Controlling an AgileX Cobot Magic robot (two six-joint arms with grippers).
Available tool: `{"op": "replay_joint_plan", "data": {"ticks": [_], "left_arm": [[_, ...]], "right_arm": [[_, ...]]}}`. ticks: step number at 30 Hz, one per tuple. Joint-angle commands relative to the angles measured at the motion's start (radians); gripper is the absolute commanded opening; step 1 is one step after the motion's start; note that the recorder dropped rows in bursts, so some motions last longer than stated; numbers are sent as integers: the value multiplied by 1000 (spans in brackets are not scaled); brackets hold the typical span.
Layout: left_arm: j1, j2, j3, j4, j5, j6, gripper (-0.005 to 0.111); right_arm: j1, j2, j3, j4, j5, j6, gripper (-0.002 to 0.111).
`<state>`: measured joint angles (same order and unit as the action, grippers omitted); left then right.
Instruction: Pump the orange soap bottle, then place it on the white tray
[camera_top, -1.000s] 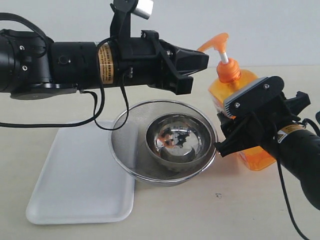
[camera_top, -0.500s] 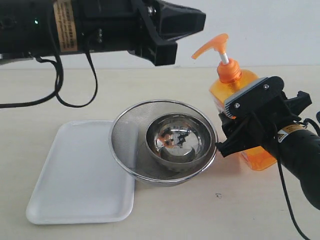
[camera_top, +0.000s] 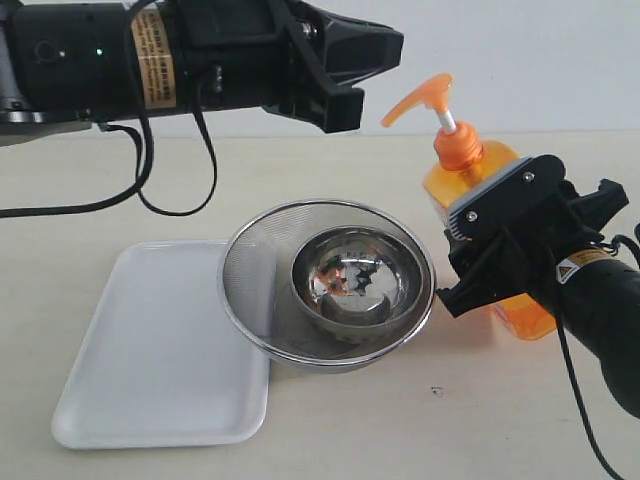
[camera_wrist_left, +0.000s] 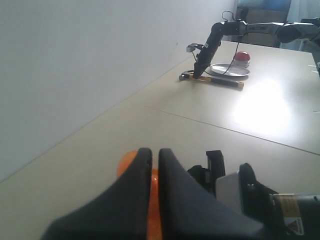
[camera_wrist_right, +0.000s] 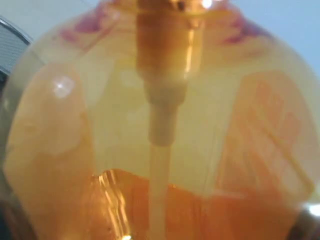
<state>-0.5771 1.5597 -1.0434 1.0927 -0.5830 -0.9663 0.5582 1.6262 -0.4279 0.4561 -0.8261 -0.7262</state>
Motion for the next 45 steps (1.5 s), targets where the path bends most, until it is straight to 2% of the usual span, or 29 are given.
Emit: {"op": "replay_joint_plan", "data": {"ticks": [1,7,15,18,22,45], "left_arm": [[-4,52,-42,-27,-11,17,5],[-4,80,-98,-2,-7,18,5],[-4,116,-98,-33,8,26,5],[-4,153,-98,-78,-57,63,5],[-4,191,-140,-106,-70,59,5],[-4,238,-160,11,-60,-28,5]], "right_arm": [[-1,-12,0,4,-9,-27,0],[-1,-12,0,2,-8,-25,0],[-1,-12,0,-2,-8,-9,0],[-1,-12,0,-2,0,-9,0],[-1,-12,0,-2,8,-9,0],[-1,-12,0,-17,6,-4,0]]}}
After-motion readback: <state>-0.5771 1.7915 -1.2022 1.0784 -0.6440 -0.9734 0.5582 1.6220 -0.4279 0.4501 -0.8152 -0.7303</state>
